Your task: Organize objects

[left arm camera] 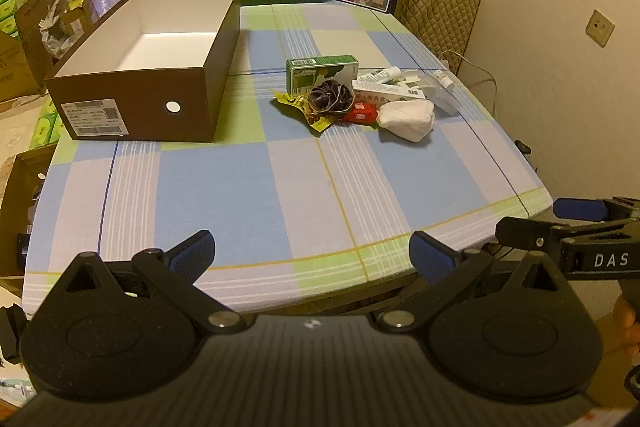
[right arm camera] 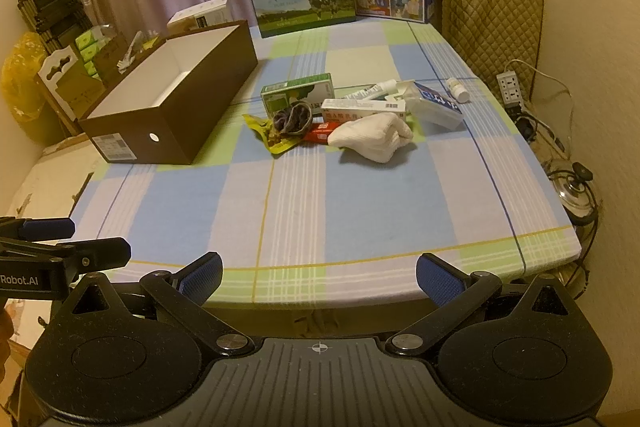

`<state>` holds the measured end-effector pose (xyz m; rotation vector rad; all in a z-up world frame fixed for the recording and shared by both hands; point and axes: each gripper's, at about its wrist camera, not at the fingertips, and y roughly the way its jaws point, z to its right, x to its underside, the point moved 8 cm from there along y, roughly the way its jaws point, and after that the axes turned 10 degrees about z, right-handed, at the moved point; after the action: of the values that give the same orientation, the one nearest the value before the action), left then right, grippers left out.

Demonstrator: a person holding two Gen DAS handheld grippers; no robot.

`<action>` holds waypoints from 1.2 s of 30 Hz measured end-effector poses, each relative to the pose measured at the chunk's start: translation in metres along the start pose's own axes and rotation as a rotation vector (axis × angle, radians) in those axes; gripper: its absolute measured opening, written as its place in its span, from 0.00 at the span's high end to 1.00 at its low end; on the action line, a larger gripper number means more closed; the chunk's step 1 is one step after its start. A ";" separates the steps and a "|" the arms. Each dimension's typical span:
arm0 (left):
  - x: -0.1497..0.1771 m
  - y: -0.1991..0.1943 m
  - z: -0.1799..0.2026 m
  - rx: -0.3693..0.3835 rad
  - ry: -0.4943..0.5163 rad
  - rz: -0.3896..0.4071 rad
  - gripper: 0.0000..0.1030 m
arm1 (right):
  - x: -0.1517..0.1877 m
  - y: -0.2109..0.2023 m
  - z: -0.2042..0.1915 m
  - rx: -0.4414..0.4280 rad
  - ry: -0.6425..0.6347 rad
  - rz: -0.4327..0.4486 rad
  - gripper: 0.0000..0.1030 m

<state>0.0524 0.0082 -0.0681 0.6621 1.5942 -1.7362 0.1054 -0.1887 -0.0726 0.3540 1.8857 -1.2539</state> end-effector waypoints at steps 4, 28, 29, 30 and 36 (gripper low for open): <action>0.001 0.001 0.000 0.005 0.005 -0.007 0.01 | 0.001 0.000 0.000 0.004 0.005 -0.002 0.02; 0.001 0.006 -0.010 0.029 0.020 -0.030 0.01 | 0.006 0.002 -0.003 0.048 0.031 -0.010 0.02; 0.001 0.006 -0.010 0.030 0.020 -0.030 0.01 | 0.006 0.002 -0.003 0.048 0.031 -0.011 0.02; 0.001 0.007 -0.010 0.031 0.019 -0.030 0.01 | 0.006 0.002 -0.003 0.049 0.031 -0.011 0.02; -0.002 0.012 -0.009 0.037 0.012 -0.035 0.01 | 0.002 0.007 0.002 0.050 0.030 -0.013 0.02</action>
<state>0.0620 0.0176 -0.0754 0.6673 1.5939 -1.7937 0.1101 -0.1877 -0.0792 0.3898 1.8867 -1.3129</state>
